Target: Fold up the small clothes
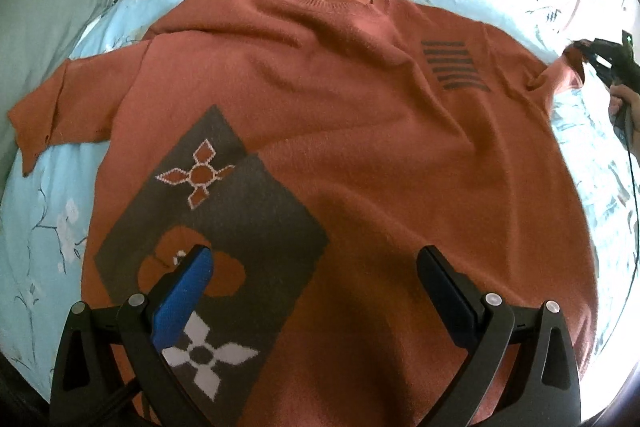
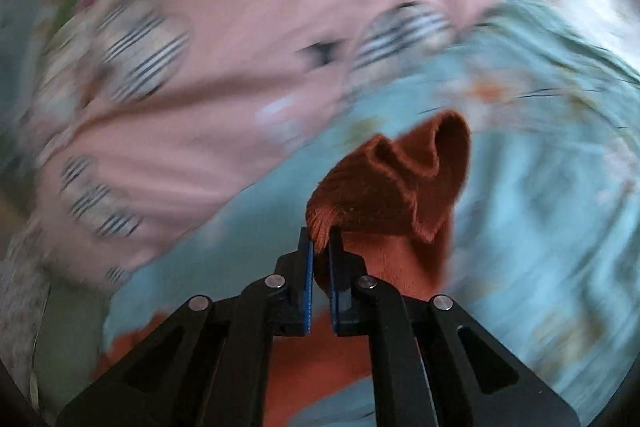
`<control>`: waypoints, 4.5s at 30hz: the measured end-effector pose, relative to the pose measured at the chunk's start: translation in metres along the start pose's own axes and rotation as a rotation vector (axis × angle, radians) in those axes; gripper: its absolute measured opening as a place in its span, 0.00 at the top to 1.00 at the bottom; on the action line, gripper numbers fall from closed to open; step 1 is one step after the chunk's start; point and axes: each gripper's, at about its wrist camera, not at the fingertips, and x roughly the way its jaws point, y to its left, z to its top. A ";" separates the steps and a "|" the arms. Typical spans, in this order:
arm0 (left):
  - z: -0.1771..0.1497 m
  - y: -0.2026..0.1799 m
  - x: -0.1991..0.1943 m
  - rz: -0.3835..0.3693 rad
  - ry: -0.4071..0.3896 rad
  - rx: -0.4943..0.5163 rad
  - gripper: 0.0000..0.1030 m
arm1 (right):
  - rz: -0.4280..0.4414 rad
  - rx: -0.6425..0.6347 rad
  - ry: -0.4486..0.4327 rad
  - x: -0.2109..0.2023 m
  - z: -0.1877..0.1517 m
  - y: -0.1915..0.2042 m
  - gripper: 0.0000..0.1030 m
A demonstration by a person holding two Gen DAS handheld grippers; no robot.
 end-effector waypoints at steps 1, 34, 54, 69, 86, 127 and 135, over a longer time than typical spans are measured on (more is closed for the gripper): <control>-0.001 0.001 -0.003 -0.004 -0.006 -0.002 0.01 | 0.041 -0.029 0.030 0.004 -0.009 0.023 0.93; 0.084 0.092 0.054 -0.201 -0.056 -0.233 0.01 | 0.429 -0.091 0.464 0.067 -0.226 0.223 0.53; 0.097 0.133 0.067 -0.155 -0.211 -0.218 0.96 | 0.006 -0.198 0.433 0.118 -0.166 0.126 0.61; 0.110 0.100 0.083 -0.164 -0.199 -0.101 0.95 | -0.154 -0.118 0.265 0.081 -0.149 0.096 0.82; 0.069 0.158 0.040 -0.049 -0.226 -0.150 0.80 | -0.014 -0.201 0.311 0.019 -0.205 0.145 0.67; 0.104 0.064 -0.050 -0.392 -0.387 -0.058 0.95 | 0.152 -0.133 0.335 -0.043 -0.273 0.177 0.56; 0.112 -0.021 0.052 -0.441 -0.185 -0.049 0.95 | 0.103 -0.078 0.308 -0.051 -0.260 0.147 0.56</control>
